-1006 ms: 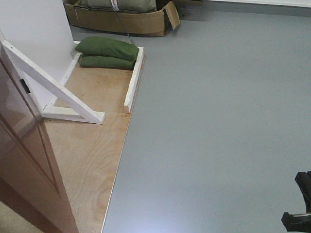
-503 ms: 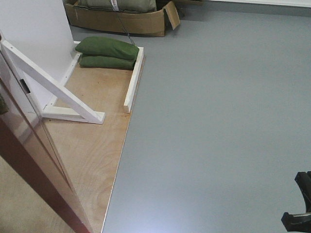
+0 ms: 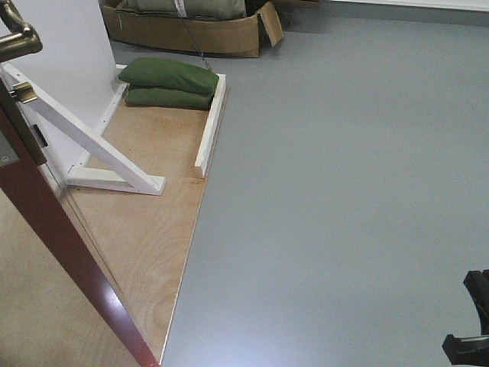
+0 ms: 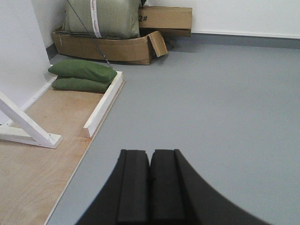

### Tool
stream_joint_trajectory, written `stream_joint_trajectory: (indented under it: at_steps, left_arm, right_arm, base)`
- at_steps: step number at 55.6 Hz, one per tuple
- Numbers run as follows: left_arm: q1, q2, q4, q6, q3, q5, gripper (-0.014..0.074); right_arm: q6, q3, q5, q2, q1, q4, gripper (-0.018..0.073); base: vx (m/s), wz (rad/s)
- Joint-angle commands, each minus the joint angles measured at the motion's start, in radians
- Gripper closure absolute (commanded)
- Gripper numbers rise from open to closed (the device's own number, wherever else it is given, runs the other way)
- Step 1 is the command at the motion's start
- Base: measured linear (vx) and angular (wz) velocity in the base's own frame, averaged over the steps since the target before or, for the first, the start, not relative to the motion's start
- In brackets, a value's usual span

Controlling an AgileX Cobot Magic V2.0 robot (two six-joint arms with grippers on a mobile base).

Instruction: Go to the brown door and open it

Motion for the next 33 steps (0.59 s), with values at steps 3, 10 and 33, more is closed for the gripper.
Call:
stream_joint_trajectory:
  at_steps: [3,10,33]
  left_arm:
    - [-0.006,0.028,0.004,-0.009,-0.001,-0.011,0.0603]
    - [-0.006,0.06,0.004,-0.018,-0.008,-0.013,0.0603]
    - [-0.006,0.153,0.004,-0.017,-0.048,-0.096,0.0603]
  right_arm:
    - [-0.008,0.003,-0.08,-0.006,0.001,-0.003,0.0559]
    - [-0.008,0.003,-0.08,-0.006,0.001,-0.003,0.0559]
    - [-0.008,0.003,-0.077,-0.006,0.001,-0.003,0.0559]
  base:
    - [0.0,0.0]
    - [0.0,0.0]
    - [0.0,0.0]
